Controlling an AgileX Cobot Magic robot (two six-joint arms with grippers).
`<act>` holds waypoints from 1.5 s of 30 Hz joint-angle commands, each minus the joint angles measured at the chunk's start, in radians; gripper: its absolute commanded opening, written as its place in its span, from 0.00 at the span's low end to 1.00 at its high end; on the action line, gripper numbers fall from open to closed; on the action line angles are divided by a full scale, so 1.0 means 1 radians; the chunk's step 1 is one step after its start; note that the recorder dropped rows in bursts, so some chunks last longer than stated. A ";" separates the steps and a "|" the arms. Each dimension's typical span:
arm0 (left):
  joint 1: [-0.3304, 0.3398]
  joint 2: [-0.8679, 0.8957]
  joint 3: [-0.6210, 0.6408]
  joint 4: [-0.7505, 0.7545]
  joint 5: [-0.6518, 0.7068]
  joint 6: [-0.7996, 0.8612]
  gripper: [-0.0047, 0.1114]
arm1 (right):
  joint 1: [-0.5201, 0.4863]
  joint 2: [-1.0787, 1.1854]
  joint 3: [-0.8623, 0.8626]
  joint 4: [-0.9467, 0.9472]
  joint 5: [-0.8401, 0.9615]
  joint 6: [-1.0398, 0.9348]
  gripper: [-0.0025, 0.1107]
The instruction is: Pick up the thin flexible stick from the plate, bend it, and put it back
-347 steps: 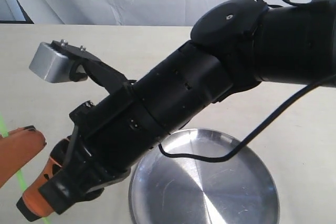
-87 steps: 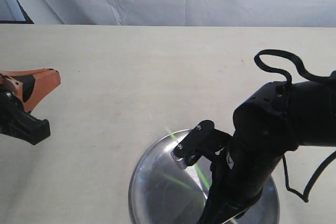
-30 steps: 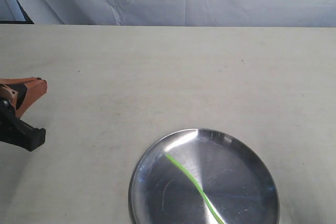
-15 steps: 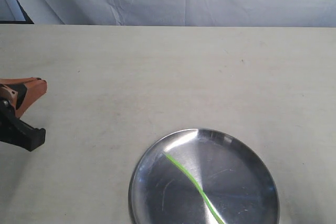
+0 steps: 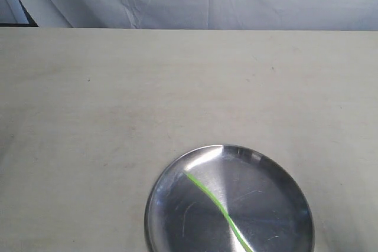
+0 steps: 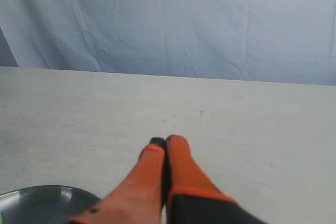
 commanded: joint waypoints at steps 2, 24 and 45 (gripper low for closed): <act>0.138 -0.234 0.155 -0.104 -0.002 -0.021 0.04 | -0.005 -0.006 0.004 -0.005 -0.008 -0.002 0.02; 0.162 -0.492 0.235 -0.019 0.176 -0.017 0.04 | -0.005 -0.006 0.004 -0.005 -0.006 -0.002 0.02; 0.162 -0.492 0.235 -0.019 0.176 -0.017 0.04 | -0.005 -0.006 0.004 -0.005 -0.013 -0.002 0.02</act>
